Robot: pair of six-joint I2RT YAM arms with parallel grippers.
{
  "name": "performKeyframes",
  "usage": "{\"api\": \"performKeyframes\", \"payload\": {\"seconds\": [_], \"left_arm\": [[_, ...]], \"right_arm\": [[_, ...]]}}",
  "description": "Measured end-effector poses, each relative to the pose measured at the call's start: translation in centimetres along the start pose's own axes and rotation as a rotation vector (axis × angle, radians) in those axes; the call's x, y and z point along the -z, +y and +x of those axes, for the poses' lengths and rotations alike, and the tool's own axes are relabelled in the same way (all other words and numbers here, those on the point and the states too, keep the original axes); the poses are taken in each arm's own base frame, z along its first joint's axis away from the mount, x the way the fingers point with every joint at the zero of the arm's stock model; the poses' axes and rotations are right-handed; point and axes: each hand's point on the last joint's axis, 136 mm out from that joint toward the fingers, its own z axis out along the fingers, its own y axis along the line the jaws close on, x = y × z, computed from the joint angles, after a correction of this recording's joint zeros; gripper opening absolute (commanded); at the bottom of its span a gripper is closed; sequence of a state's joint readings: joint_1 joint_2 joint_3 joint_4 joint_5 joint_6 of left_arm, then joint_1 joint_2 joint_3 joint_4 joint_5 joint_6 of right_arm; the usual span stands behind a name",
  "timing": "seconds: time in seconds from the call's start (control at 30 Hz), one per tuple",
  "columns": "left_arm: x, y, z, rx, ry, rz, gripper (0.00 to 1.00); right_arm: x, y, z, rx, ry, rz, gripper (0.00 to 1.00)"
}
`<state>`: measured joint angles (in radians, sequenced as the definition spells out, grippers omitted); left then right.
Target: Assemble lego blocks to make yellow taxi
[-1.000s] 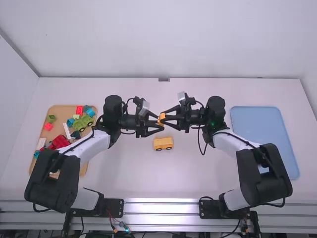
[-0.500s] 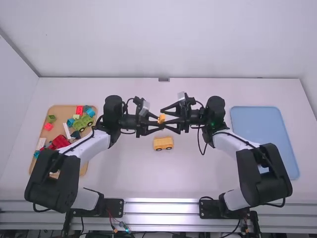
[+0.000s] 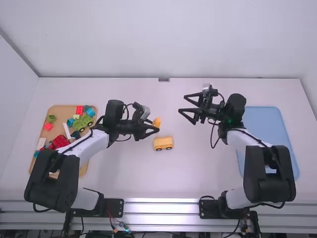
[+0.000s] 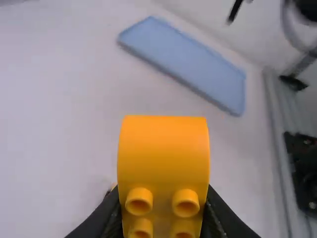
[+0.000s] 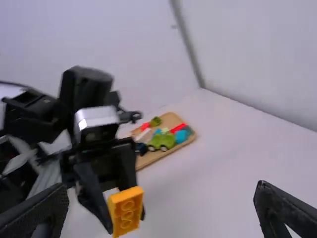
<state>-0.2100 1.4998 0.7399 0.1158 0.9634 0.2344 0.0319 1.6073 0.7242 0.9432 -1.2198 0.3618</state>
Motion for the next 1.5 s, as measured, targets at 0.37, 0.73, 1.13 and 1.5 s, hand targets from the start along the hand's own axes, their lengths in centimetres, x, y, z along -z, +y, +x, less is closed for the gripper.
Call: {"api": "performKeyframes", "payload": {"seconds": [0.37, 0.73, 1.13, 1.5], "left_arm": [[2.4, 2.0, 5.3, -0.204, 0.471, -0.197, 0.02], [3.7, 6.6, 12.0, -0.461, 0.824, -0.245, 0.02], [1.4, 6.0, 15.8, -0.522, 1.014, -0.147, 0.02], [2.1, 6.8, 15.9, -0.555, 1.071, -0.192, 0.51]], "right_arm": [[3.1, -6.7, 5.3, -0.209, 0.054, 0.368, 0.98], [2.5, -6.8, 5.6, -0.163, 0.072, 0.386, 0.98], [2.6, -6.9, 5.5, -0.149, 0.07, 0.392, 0.98], [2.6, -7.0, 5.5, -0.152, 0.072, 0.394, 0.98]]}}
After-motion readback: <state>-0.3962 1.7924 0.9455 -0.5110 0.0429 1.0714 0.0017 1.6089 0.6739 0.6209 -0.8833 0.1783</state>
